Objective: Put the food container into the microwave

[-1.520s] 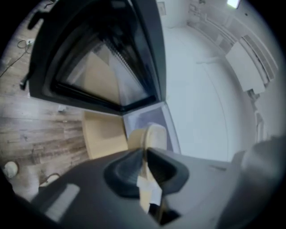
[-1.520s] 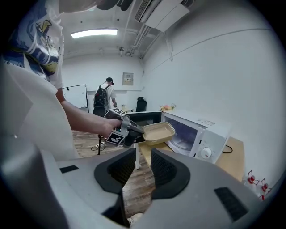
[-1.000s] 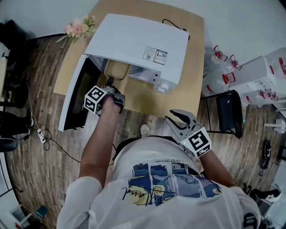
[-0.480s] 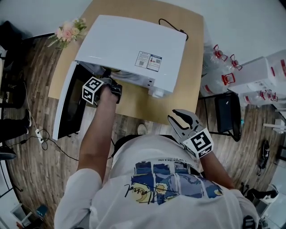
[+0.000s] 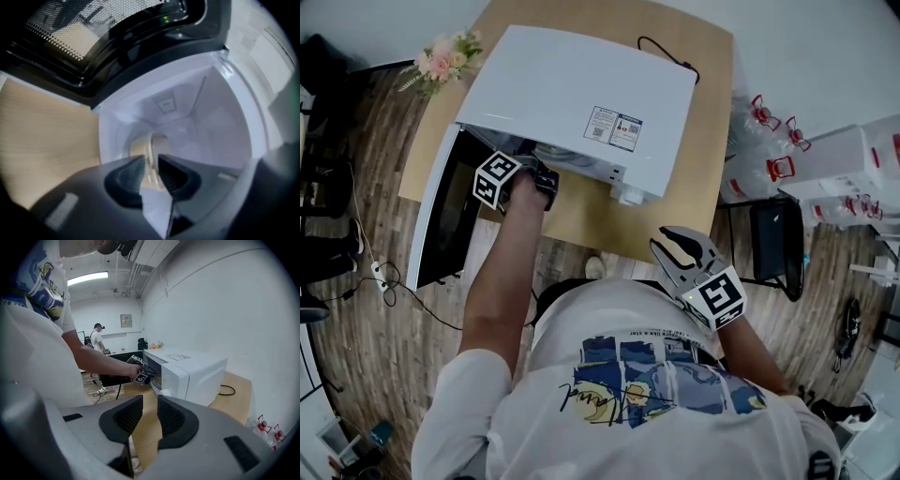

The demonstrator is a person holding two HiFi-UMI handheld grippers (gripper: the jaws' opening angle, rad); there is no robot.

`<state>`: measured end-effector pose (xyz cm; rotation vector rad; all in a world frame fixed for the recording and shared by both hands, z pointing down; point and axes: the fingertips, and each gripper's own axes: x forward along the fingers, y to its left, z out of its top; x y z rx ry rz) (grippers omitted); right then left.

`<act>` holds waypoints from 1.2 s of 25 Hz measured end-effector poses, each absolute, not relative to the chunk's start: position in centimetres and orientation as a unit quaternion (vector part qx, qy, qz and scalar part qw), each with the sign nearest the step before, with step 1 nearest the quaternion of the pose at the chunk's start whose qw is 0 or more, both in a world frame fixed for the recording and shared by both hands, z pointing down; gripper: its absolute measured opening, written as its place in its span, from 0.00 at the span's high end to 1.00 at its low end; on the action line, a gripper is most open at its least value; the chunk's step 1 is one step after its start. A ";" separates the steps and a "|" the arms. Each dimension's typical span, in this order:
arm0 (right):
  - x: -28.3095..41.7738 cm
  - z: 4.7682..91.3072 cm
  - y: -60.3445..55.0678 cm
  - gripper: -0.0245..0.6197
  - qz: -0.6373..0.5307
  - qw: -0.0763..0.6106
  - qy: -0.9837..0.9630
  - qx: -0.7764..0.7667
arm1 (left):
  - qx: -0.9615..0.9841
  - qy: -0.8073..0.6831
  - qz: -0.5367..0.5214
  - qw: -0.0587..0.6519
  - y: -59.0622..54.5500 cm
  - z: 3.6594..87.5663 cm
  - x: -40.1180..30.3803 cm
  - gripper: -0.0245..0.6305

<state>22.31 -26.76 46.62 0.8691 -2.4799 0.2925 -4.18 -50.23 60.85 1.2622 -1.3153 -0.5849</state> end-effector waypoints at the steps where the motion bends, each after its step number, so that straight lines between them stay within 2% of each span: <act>1: 22.2 46.7 -26.8 0.82 0.107 0.247 -0.910 0.316 | 0.542 -0.562 -0.247 0.574 -50.2 60.8 -4.2 0.81; 6: 21.3 46.8 -26.9 0.83 0.107 0.244 -0.915 0.303 | 0.548 -0.569 -0.237 0.566 -49.4 60.5 -4.4 0.76; 21: 16.5 46.6 -25.1 0.85 0.095 0.235 -0.933 0.257 | 0.545 -0.583 -0.226 0.558 -41.7 59.8 -7.1 0.76; 30: 12.2 45.9 -22.3 0.89 0.084 0.227 -0.939 0.244 | 0.562 -0.569 -0.210 0.562 -34.9 58.6 -8.6 0.81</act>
